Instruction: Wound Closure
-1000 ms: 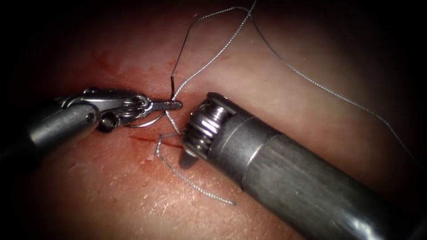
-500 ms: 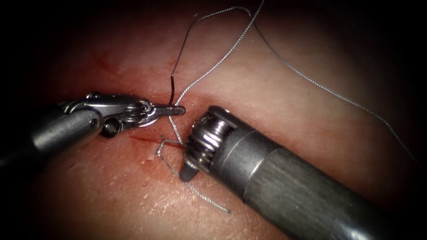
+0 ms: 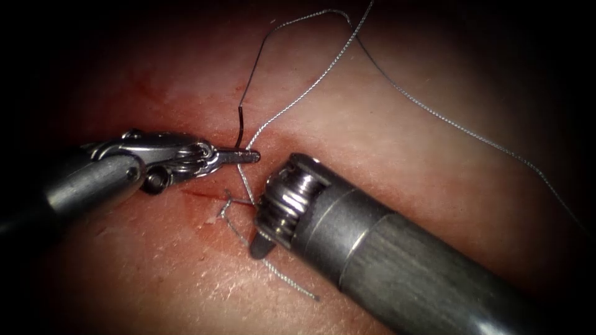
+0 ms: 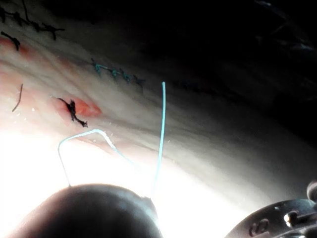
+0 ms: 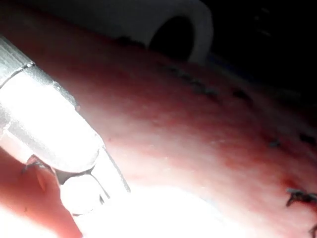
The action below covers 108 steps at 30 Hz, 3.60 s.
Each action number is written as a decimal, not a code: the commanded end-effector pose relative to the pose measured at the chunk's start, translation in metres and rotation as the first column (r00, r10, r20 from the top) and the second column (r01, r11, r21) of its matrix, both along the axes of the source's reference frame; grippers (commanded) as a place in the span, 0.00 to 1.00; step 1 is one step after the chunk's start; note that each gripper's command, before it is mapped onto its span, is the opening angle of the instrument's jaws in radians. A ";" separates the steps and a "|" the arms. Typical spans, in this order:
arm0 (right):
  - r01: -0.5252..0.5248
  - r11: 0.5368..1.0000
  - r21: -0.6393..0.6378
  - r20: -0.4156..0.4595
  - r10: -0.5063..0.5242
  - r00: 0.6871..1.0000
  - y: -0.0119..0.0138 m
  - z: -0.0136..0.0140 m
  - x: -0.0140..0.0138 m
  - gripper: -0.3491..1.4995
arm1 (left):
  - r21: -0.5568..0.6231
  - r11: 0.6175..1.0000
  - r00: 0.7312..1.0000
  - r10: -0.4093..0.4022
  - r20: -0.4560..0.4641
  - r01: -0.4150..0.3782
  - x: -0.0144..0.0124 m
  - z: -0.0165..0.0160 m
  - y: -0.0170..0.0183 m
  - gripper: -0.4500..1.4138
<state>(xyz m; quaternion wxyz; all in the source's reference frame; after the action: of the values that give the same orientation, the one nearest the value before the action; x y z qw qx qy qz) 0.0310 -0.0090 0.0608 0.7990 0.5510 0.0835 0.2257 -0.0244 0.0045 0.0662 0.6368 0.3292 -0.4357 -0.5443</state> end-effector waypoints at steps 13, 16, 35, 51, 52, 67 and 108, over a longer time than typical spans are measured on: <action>0.005 1.000 -0.013 0.002 -0.005 1.000 -0.0002 -0.0002 0.0004 0.38 | -0.006 1.000 1.000 0.006 0.009 -0.006 -0.0004 -0.0006 0.0011 0.00; 0.004 1.000 -0.014 0.001 -0.004 1.000 -0.0004 0.0000 0.0005 0.37 | -0.006 1.000 1.000 0.008 0.009 -0.008 -0.0004 -0.0006 0.0011 0.00; -0.025 0.994 -0.107 0.042 0.030 0.999 0.0003 0.0001 0.0020 0.00 | -0.023 1.000 1.000 0.019 0.009 -0.019 -0.0001 -0.0007 0.0011 0.00; -0.316 0.896 -0.312 -0.089 0.303 0.949 0.0072 0.0010 0.0002 0.00 | 0.016 0.972 0.945 0.230 -0.231 -0.233 0.0019 -0.0052 -0.0006 0.00; -0.320 0.895 -0.312 -0.093 0.307 0.947 0.0072 0.0012 0.0003 0.00 | 0.018 0.970 0.939 0.239 -0.247 -0.242 0.0023 -0.0055 -0.0010 0.00; -0.382 0.842 -0.380 -0.118 0.366 0.923 0.0098 0.0051 0.0029 0.00 | 0.073 0.926 0.797 0.357 -0.488 -0.370 0.0079 -0.0090 -0.0106 0.00; -0.042 0.671 -0.741 -0.102 -0.051 0.993 0.0151 0.0101 -0.0019 0.00 | 0.142 0.889 0.737 0.443 -0.510 -0.436 0.0110 -0.0083 -0.0174 0.00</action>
<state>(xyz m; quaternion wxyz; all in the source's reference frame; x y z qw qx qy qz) 0.0289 0.0049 0.0716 0.9489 0.1926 0.2094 0.1365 -0.0130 -0.0140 0.0584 0.8396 0.2674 -0.1456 -0.4498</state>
